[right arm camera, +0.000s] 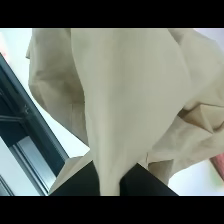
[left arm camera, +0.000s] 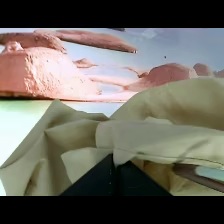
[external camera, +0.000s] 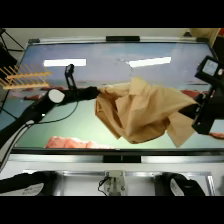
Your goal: Fold the shirts.
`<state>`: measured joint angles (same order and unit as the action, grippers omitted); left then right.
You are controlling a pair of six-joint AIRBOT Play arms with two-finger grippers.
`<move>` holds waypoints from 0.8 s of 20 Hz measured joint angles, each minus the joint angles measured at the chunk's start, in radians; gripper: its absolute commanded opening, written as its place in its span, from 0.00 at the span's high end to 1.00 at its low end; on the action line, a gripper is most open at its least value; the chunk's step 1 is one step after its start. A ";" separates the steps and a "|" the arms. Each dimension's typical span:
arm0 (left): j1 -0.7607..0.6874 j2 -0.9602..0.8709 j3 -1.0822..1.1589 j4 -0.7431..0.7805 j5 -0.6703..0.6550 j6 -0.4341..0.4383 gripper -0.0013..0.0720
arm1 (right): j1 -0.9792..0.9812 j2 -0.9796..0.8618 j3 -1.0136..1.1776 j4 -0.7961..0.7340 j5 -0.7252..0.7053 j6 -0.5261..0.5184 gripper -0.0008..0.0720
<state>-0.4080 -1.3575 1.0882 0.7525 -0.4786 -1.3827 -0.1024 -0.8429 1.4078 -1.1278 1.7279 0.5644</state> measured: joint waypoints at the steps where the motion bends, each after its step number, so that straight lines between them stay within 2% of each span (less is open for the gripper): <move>1: 0.004 0.020 0.006 0.000 -0.008 0.003 0.91 | 0.000 0.001 -0.001 0.005 0.000 0.000 0.92; 9: -0.020 0.213 0.104 0.003 -0.027 0.041 0.91 | 0.000 0.002 -0.003 0.050 -0.055 0.010 0.92; 13: -0.146 0.269 0.250 0.006 -0.028 0.072 0.91 | 0.000 0.002 -0.003 0.120 -0.208 0.082 0.92; 16: -0.265 0.283 0.387 0.003 -0.034 0.130 0.91 | 0.000 0.002 -0.004 0.198 -0.351 0.139 0.92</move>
<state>-0.6727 -1.0744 1.4750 0.7555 -0.5125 -1.2526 -0.1024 -0.8406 1.4040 -0.9295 1.3773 0.7033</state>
